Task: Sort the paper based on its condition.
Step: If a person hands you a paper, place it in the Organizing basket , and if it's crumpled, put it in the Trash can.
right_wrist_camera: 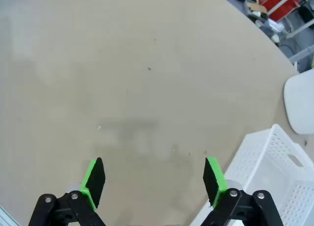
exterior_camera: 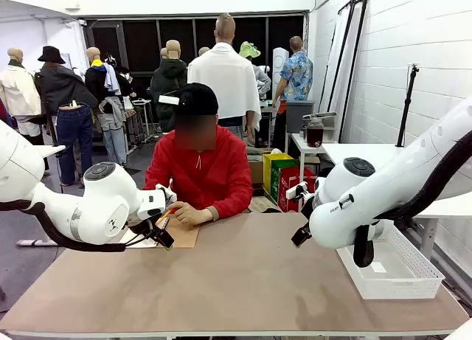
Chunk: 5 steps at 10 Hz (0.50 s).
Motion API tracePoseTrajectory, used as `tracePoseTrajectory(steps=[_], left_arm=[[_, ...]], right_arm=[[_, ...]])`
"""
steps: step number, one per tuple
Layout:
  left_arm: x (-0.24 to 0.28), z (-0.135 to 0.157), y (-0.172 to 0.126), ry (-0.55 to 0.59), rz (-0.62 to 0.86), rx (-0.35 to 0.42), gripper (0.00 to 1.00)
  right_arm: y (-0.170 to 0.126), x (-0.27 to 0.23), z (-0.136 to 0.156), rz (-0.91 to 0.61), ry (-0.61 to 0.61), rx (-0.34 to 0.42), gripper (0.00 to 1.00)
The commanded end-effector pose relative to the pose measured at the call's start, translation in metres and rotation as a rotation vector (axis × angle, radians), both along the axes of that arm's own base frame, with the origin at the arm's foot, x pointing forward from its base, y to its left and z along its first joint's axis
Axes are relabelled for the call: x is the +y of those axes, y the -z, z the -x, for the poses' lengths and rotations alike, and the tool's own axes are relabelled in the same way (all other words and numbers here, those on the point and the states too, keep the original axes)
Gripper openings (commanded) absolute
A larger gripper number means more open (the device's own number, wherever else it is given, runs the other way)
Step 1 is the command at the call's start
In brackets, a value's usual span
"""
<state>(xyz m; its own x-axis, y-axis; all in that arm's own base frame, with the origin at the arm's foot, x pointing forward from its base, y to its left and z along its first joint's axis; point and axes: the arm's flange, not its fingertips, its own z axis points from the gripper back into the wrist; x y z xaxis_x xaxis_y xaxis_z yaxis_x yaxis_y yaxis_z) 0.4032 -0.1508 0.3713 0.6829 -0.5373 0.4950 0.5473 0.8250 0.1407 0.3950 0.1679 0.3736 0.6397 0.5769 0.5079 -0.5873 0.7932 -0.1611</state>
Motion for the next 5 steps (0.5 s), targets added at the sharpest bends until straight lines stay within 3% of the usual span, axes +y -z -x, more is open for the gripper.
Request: tracePoseTrajectory(steps=[1, 5], left_arm=[[0.0, 0.0001, -0.0001, 0.0, 0.0, 0.0, 1.0], [0.0, 0.0001, -0.0001, 0.0, 0.0, 0.0, 1.0]], right_arm=[[0.0, 0.0, 0.0, 0.0, 0.0, 0.0, 1.0], [0.0, 0.0, 0.0, 0.0, 0.0, 0.0, 1.0]])
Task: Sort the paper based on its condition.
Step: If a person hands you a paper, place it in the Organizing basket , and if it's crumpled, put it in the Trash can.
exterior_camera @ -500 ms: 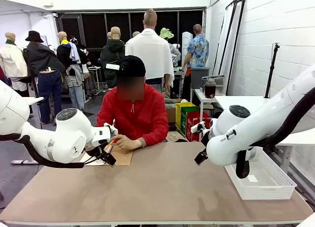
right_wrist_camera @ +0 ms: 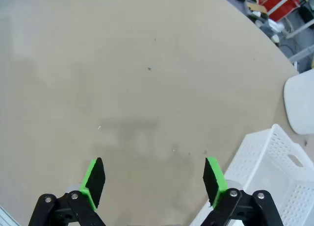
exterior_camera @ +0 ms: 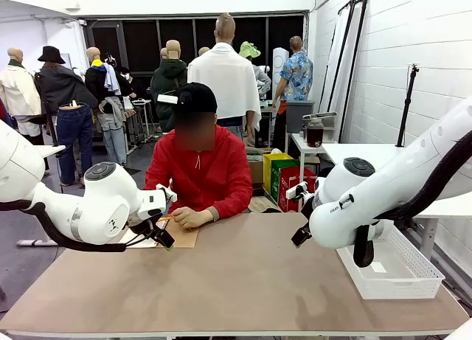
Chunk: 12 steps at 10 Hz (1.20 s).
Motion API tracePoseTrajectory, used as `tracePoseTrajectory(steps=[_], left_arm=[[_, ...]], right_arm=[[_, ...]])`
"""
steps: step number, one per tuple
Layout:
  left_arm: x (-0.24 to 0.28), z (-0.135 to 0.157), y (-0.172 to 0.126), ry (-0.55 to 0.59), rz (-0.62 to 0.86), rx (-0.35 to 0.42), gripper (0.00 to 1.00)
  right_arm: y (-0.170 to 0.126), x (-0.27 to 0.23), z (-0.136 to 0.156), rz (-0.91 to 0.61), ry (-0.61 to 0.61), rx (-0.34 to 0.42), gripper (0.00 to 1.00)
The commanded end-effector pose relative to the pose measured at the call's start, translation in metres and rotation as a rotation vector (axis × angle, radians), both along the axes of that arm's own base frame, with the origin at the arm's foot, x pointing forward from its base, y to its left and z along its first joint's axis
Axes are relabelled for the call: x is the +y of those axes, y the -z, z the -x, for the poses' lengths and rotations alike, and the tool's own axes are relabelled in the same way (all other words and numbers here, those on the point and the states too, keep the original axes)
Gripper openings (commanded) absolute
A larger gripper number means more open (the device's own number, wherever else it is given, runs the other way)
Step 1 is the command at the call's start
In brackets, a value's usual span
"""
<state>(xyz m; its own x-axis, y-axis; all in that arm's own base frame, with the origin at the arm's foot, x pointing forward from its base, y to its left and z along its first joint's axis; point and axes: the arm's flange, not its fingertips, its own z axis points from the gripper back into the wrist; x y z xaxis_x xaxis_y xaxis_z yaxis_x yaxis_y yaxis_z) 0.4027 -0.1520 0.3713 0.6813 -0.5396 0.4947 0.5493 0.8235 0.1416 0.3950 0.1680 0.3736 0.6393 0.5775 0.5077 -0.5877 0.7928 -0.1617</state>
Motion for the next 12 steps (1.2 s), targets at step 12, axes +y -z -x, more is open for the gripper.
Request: tracePoseTrajectory(steps=[12], left_arm=[[0.0012, -0.0004, -0.0001, -0.002, 0.001, 0.0, 1.0]], right_arm=[[0.0, -0.0001, 0.0, -0.001, 0.0, 0.0, 1.0]])
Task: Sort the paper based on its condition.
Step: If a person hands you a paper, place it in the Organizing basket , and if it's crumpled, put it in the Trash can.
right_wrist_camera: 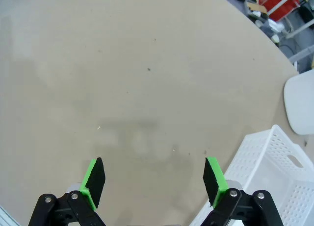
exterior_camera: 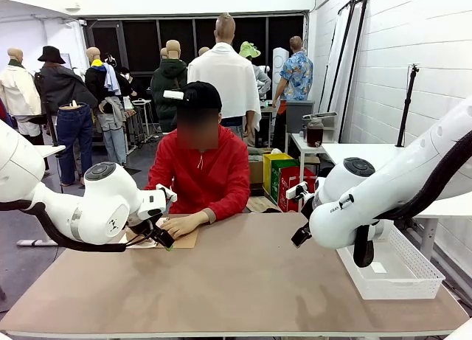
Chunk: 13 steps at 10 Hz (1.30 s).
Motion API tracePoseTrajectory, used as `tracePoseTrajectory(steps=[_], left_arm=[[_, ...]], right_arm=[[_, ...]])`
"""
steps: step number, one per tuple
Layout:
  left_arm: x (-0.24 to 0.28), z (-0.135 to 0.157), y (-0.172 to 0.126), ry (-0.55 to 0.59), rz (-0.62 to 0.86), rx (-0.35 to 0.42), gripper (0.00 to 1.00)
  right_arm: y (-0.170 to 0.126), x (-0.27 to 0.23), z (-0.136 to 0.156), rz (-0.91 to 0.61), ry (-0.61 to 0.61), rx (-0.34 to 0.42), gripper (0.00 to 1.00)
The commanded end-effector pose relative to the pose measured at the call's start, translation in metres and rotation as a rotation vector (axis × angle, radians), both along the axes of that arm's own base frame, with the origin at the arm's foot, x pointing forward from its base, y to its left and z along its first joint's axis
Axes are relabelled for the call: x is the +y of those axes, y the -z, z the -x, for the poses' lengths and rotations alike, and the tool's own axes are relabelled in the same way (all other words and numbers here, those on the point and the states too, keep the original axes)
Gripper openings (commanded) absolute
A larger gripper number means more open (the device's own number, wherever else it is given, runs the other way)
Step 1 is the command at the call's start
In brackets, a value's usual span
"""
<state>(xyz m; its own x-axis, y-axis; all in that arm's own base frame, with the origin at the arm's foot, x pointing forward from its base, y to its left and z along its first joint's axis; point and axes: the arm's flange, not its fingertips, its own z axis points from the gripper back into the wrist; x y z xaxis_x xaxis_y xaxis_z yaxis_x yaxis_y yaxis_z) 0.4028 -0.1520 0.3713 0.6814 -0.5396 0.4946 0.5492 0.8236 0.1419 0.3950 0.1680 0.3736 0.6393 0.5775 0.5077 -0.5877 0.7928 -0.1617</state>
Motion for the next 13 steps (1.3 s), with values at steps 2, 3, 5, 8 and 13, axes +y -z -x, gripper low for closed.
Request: tracePoseTrajectory(steps=[2, 3, 5, 8, 13], left_arm=[[0.002, 0.001, -0.005, 0.0, 0.027, 0.003, 1.0], [0.005, 0.006, -0.015, 0.005, 0.043, -0.016, 1.0], [0.013, 0.017, -0.033, 0.014, 0.048, -0.042, 1.0], [0.002, 0.028, -0.088, 0.04, 0.026, -0.068, 1.0], [0.002, 0.035, -0.15, 0.043, 0.035, -0.144, 1.0]], right_arm=[[-0.007, -0.002, 0.0, -0.023, -0.007, 0.003, 1.0], [-0.019, -0.004, 0.001, -0.045, -0.009, 0.0, 1.0], [-0.047, -0.007, 0.007, -0.085, -0.034, -0.031, 1.0], [-0.086, -0.006, 0.02, -0.098, -0.09, -0.053, 1.0], [-0.135, -0.01, 0.033, -0.123, -0.125, -0.114, 1.0]])
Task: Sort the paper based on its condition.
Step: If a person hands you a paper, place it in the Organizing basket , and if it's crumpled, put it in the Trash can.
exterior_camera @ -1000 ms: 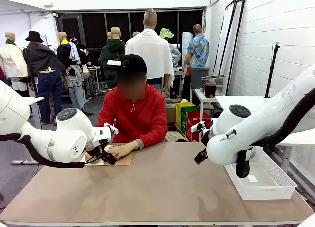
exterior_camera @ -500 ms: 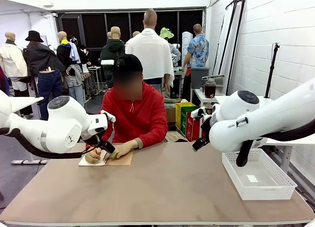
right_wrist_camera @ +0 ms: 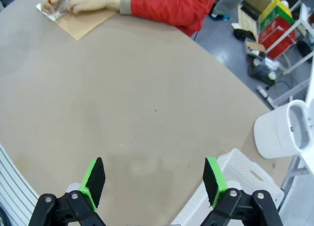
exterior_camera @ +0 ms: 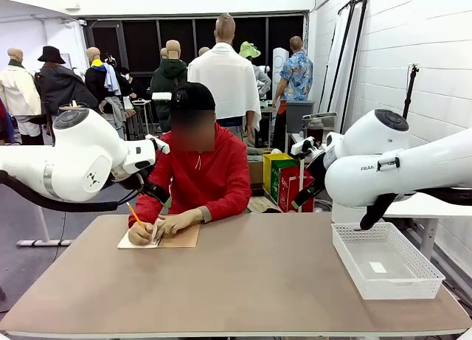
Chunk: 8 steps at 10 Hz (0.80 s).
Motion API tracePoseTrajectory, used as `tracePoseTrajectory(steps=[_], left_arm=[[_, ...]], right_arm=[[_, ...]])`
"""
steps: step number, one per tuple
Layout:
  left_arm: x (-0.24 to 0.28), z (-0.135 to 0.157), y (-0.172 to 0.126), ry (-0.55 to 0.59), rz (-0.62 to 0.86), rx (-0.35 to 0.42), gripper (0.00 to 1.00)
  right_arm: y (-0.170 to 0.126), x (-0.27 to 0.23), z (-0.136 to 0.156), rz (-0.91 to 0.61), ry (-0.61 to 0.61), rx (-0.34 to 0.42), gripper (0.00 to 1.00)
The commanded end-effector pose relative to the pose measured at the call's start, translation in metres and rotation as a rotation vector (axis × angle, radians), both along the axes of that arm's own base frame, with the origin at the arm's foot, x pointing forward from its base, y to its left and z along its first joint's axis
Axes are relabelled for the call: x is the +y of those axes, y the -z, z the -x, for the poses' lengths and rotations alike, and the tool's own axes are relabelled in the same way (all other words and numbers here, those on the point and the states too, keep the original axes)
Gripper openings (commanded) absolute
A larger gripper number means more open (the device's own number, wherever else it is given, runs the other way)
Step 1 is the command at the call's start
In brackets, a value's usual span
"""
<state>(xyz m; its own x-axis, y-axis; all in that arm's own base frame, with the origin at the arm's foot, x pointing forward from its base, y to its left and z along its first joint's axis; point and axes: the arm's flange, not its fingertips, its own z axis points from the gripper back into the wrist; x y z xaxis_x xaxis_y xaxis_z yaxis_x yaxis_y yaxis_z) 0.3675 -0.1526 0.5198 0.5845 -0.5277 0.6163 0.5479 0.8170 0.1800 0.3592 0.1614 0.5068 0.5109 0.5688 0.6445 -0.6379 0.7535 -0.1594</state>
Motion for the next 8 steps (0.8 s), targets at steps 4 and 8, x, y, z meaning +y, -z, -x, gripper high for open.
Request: tracePoseTrajectory(steps=[4, 8], left_arm=[[0.001, 0.006, -0.017, 0.014, -0.031, 0.006, 1.0], [0.0, 0.006, -0.015, 0.007, -0.011, 0.005, 1.0]], right_arm=[[-0.02, -0.003, 0.003, -0.029, -0.063, 0.003, 1.0], [-0.02, 0.002, 0.006, -0.012, -0.026, -0.02, 1.0]])
